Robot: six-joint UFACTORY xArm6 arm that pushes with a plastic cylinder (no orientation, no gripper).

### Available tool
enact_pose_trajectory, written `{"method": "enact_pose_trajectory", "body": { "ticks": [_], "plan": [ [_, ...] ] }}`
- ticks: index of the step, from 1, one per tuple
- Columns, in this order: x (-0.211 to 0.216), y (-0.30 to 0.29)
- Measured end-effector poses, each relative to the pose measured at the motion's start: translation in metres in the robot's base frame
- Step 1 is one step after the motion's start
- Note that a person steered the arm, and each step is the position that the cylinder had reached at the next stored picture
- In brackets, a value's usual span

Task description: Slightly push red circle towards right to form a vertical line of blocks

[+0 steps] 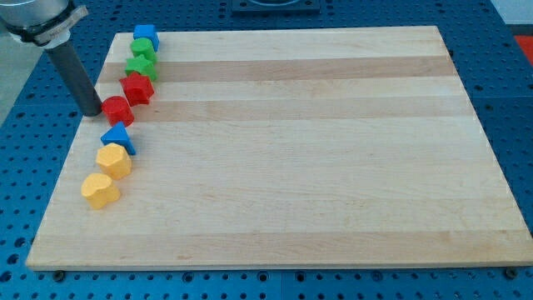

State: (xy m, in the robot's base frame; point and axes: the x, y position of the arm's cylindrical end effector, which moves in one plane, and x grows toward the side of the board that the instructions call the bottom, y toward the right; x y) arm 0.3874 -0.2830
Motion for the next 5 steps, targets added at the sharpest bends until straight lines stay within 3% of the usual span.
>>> {"method": "enact_pose_trajectory", "body": {
  "ticks": [3, 5],
  "plan": [
    [0.004, 0.014],
    [0.032, -0.020]
  ]
}}
